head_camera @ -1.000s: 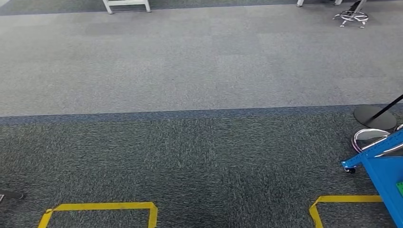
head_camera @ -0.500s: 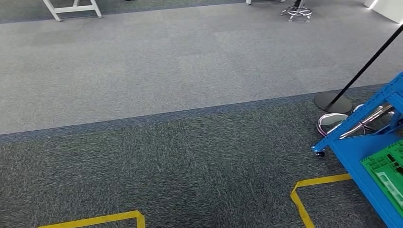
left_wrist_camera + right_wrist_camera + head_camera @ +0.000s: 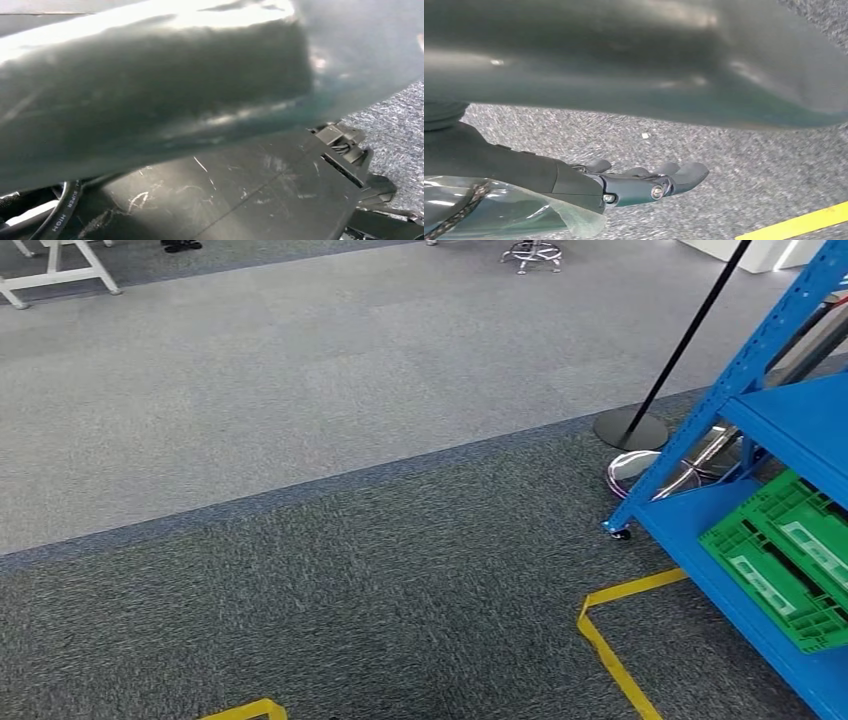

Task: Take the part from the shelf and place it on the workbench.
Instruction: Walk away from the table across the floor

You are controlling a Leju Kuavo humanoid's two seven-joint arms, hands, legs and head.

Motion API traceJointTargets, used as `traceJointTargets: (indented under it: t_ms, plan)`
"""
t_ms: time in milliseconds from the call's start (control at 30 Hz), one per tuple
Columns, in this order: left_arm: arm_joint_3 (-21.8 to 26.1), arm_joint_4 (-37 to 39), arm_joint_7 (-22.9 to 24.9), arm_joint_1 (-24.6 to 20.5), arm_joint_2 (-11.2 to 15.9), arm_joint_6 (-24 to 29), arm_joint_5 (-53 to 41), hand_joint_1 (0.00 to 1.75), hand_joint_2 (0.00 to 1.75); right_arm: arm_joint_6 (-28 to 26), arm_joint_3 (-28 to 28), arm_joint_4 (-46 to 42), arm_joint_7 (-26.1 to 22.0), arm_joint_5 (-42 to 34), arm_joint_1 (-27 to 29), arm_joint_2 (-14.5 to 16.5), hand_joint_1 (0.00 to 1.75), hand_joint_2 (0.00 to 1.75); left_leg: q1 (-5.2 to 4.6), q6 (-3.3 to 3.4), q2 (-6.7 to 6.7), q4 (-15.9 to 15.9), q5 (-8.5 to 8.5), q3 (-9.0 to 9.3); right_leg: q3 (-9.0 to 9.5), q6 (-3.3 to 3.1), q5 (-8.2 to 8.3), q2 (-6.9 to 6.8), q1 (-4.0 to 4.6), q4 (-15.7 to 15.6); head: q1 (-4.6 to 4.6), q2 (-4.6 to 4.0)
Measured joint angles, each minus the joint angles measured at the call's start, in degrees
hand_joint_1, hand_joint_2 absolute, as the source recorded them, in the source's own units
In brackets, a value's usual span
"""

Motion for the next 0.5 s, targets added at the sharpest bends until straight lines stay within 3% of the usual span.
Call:
traceJointTargets:
  t_ms: [67, 167, 200, 233, 267, 300, 367, 433, 500]
  plan:
    - [0.0, 0.0, 0.1, -0.1, 0.0, 0.0, 0.0, 0.0, 0.0, 0.0, -0.2, 0.0, -0.2, -0.1, 0.1, 0.0, 0.0, 0.0, 0.25, -0.62, -1.37, 1.5, -1.41, -0.34, 0.05, -0.71, 0.23, 0.97, -0.14, -0.2, -0.15, 0.0]
    - [0.0, 0.0, 0.1, -0.2, 0.0, 0.0, 0.0, 0.0, 0.0, 0.1, -0.3, -0.1, -0.7, -0.3, 0.0, 0.0, 0.0, 0.0, 0.53, -1.09, -4.62, 11.6, -6.72, -4.76, 0.05, -1.45, 0.42, 2.69, -0.09, -0.3, -0.52, 0.0]
    - [0.0, 0.0, 0.1, -0.2, 0.0, 0.0, 0.0, 0.0, 0.0, 0.2, -0.3, -0.2, -0.8, -0.3, 0.0, 0.0, 0.0, 0.0, 0.54, -1.06, -4.89, 15.0, -7.75, -6.42, 0.05, -1.55, 0.43, 3.39, 0.02, -0.3, -0.5, 0.0]
    - [0.0, 0.0, 0.1, -0.2, 0.0, 0.1, 0.0, 0.0, 0.0, 0.2, -0.4, -0.2, -0.8, -0.3, 0.0, 0.0, 0.0, 0.0, 0.53, -0.94, -5.0, 16.6, -7.69, -7.36, 0.07, -1.62, 0.43, 4.11, 0.14, -0.2, -0.51, 0.0]
    - [0.0, 0.0, 0.1, -0.2, 0.0, 0.1, 0.0, 0.0, 0.0, 0.3, -0.4, -0.2, -0.9, -0.3, 0.0, 0.0, 0.0, 0.0, 0.51, -0.72, -5.12, 15.9, -6.46, -7.3, 0.13, -1.65, 0.43, 4.88, 0.25, -0.2, -0.49, 0.0]
    - [0.0, 0.0, 0.2, -0.2, 0.0, 0.1, 0.0, 0.0, 0.0, 0.5, -0.4, -0.2, -1.0, -0.4, 0.0, 0.0, 0.0, 0.0, 0.48, -0.42, -5.47, 13.2, -4.35, -6.27, 0.22, -1.65, 0.43, 5.67, 0.33, -0.2, -0.48, 0.0]
    - [0.0, 0.0, 0.4, -0.3, 0.0, 0.2, -0.1, 0.0, 0.0, 0.9, -0.4, -0.3, -1.0, -0.5, 0.0, 0.1, 0.0, 0.0, 0.43, 0.3, -7.6, 5.5, -0.32, -3.09, 0.26, -1.55, 0.46, 7.07, 0.4, -0.1, -0.46, 0.0]
    - [0.0, 0.0, 0.7, -0.4, 0.0, 0.3, -0.2, 0.0, 0.0, 1.3, -0.4, -0.3, -1.0, -0.5, -0.1, 0.1, 0.0, 0.0, 0.34, 0.68, -9.32, 1.2, 0.84, -1.33, -0.09, -1.13, 0.62, 8.22, 0.29, 0.0, -0.48, 0.0]
    - [0.0, 0.0, 0.8, -0.4, -0.1, 0.5, -0.3, 0.0, 0.0, 1.5, -0.5, -0.3, -1.0, -0.6, 0.0, 0.1, 0.0, 0.0, 0.25, 0.88, -8.92, 0.4, 0.76, -1.13, -0.67, -0.42, 0.89, 9.18, 0.1, -0.2, -0.47, 0.0]
